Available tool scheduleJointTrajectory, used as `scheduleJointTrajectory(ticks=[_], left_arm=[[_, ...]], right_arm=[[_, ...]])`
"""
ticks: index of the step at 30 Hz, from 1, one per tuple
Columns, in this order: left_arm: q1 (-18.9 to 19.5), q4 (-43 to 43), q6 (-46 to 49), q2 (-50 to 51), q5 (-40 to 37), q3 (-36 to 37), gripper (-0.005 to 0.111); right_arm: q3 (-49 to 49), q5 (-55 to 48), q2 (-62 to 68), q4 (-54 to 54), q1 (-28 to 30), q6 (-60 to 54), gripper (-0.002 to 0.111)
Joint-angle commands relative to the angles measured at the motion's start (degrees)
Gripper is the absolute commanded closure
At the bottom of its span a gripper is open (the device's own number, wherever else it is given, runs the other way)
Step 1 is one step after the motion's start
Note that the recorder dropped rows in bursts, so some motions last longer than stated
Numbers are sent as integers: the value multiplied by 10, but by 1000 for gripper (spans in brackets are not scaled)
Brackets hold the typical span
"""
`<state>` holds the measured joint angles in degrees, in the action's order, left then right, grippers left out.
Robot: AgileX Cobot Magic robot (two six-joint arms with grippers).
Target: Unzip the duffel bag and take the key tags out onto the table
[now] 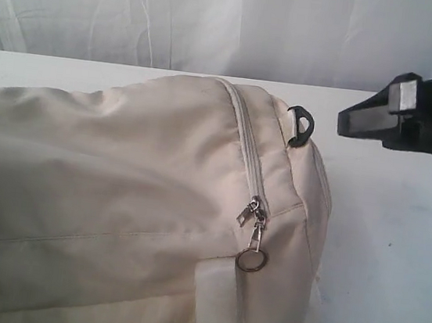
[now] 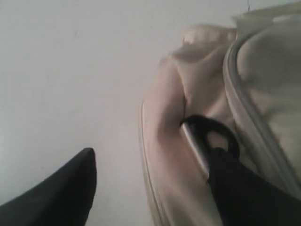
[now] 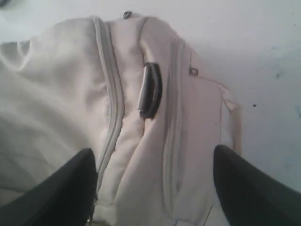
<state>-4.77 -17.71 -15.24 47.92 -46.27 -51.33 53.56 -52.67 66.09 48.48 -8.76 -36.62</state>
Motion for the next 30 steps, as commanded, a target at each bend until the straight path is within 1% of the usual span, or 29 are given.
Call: scheduleJointTrajectory(ticks=[1, 3, 5, 8, 11, 14, 17, 19, 20, 22, 23, 26, 28, 30], left_arm=[[1, 26, -5, -39, -74, 0, 34], [1, 57, 5, -51, -102, 0, 34], [1, 70, 15, -53, -129, 0, 34], [1, 70, 17, -52, -133, 1, 34], [1, 70, 17, -52, -136, 2, 34], [1, 77, 16, -52, -131, 27, 34], [1, 109, 16, -52, -106, 73, 34], [1, 123, 16, -52, -85, 97, 34], [1, 127, 16, -52, -78, 106, 36], [1, 127, 16, -52, -74, 112, 46], [1, 124, 17, -52, -72, 112, 54], [1, 111, 22, -53, -51, 112, 85], [1, 90, 22, -53, -33, 112, 107], [1, 64, 19, -53, -22, 112, 106]], right_arm=[[-15, -26, -1, -10, -31, -6, 42], [-21, -28, 3, -28, -47, -6, 42], [-25, -13, 8, -56, -62, -6, 42], [-31, 21, 22, -71, -73, -6, 42], [-31, 24, 45, -68, -73, -5, 42], [-31, 24, 68, -67, -73, -4, 42], [-31, 24, 85, -54, -73, -4, 43], [-31, 23, 88, -47, -73, -4, 47], [-31, 23, 89, -47, -73, -4, 53], [-31, 22, 89, -47, -73, -5, 62], [-31, 21, 89, -47, -73, -6, 71], [-31, 14, 89, -47, -73, -6, 94], [-31, 0, 89, -47, -73, -12, 106], [-31, -16, 89, -47, -73, -30, 108]])
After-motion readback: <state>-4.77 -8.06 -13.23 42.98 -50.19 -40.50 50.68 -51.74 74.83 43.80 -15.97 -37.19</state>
